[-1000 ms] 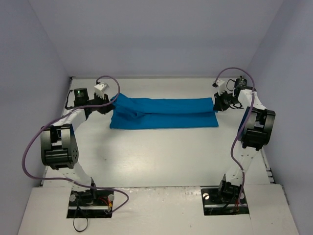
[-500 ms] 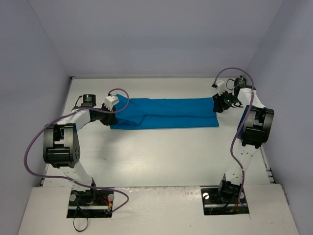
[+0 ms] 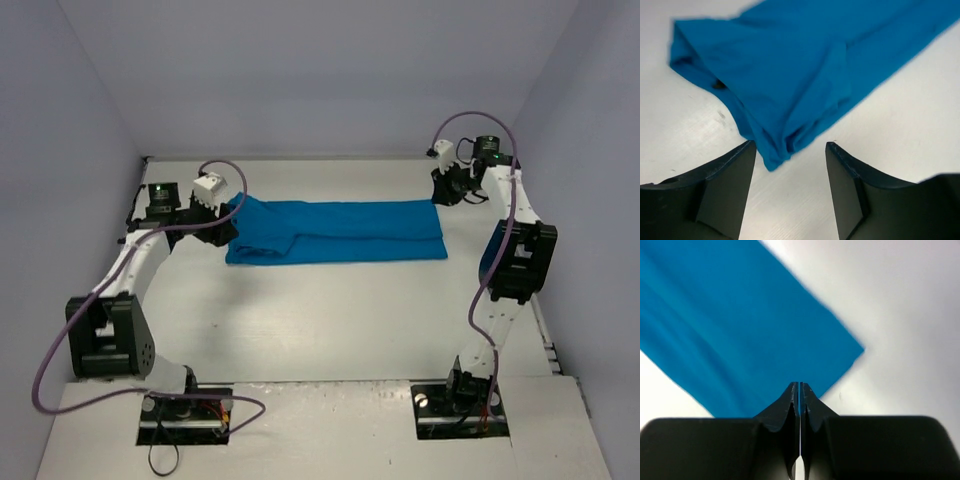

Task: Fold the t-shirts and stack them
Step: Fold the other side of the tshirt into a rectangle, then rotate the tshirt 90 degrees

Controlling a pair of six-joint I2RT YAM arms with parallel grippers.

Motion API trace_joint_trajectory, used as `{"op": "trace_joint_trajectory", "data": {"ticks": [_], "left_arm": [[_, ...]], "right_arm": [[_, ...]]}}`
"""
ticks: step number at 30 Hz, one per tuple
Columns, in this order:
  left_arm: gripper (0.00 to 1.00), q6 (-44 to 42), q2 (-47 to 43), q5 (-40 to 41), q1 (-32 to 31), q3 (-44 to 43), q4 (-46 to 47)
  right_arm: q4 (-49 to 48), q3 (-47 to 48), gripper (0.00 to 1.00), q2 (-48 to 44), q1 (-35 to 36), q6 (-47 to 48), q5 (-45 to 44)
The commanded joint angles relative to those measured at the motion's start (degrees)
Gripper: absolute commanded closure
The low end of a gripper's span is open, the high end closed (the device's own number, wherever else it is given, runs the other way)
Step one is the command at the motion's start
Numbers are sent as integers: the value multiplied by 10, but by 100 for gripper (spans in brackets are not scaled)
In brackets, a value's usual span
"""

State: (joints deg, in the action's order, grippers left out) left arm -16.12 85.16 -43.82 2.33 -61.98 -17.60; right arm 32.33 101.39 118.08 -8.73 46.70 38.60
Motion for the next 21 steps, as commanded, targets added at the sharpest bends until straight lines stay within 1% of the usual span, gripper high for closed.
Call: {"op": "trace_joint_trajectory", "data": {"ticks": [1,2,3,4,5,7,9,10,14,15,17,20,21], "left_arm": [[47,226,-46,115,-36,-17,134],[48,256,-36,161,-57,-28,128],[48,283,-13,214,-76,-46,101],[49,301,7,237,-85,-67,90],[49,318,24,249,-91,-87,85],[53,363,47,270,-95,-96,85],[57,427,94,284,-114,-112,78],[58,434,99,286,-116,-115,75],[60,512,147,350,-161,-111,71],[60,514,148,350,-161,-114,70],[63,543,189,365,-173,-129,43],[71,567,240,400,-179,-141,4],[74,567,241,416,-179,-142,-2]], "right_arm": [[2,66,99,24,50,-21,-7],[3,74,100,39,58,-23,-18],[2,80,100,54,64,-25,-28],[2,82,100,68,71,-25,-39],[3,84,100,80,77,-24,-50],[2,79,100,98,84,-18,-64],[3,76,100,111,84,-15,-79],[3,73,100,115,84,-14,-85],[4,50,100,115,84,0,-128],[4,50,100,115,84,0,-129],[3,27,100,109,96,2,-159],[3,-8,100,102,106,-4,-188],[4,-19,100,99,107,-9,-192]]}}
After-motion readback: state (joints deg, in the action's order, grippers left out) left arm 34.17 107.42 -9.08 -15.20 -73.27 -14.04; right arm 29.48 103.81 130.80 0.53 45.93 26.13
